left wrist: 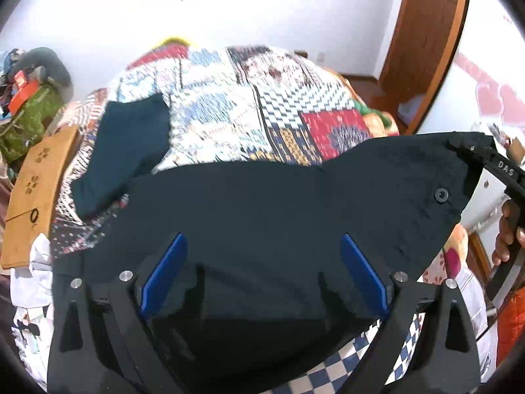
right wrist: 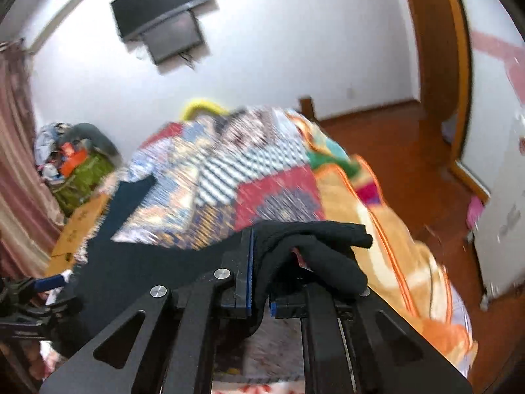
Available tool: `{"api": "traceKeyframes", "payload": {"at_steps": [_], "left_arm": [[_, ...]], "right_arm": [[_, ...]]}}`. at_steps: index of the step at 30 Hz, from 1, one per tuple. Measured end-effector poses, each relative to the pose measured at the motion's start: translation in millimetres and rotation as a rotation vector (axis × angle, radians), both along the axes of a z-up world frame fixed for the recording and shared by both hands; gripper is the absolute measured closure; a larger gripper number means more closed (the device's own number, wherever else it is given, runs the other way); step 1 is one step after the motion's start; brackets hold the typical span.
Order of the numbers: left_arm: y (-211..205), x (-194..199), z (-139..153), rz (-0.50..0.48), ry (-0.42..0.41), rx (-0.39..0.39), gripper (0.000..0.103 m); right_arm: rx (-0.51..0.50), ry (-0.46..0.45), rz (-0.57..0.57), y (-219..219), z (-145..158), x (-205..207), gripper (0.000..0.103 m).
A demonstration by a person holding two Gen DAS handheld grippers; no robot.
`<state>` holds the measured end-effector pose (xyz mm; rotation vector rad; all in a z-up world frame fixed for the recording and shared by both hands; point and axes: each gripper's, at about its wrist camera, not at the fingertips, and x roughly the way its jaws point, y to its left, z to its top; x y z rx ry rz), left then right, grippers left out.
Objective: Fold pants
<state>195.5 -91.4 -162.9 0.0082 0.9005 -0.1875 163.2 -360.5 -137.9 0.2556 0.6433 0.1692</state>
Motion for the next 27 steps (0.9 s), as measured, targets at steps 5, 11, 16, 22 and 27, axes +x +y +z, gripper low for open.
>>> {"api": "traceKeyframes", "payload": {"at_steps": [5, 11, 16, 22, 27], "left_arm": [[24.0, -11.4, 24.9, 0.037, -0.072, -0.033, 0.007], [59.8, -23.7, 43.0, 0.101, -0.126, -0.067, 0.007], [95.5, -35.7, 46.6, 0.177, -0.143, -0.098, 0.007], [125.2, -37.4, 31.3, 0.247, -0.099, -0.107, 0.007], [134.6, -38.2, 21.4, 0.274, -0.074, -0.107, 0.007]], "right_arm": [[-0.023, -0.093, 0.106, 43.3, 39.3, -1.4, 0.097], [-0.062, -0.142, 0.264, 109.4, 51.2, 0.9, 0.097], [-0.073, -0.079, 0.417, 162.8, 25.9, 0.6, 0.097], [-0.109, 0.089, 0.594, 210.2, -37.3, -12.6, 0.095], [-0.211, 0.157, 0.696, 234.0, -64.6, -25.1, 0.083]]}}
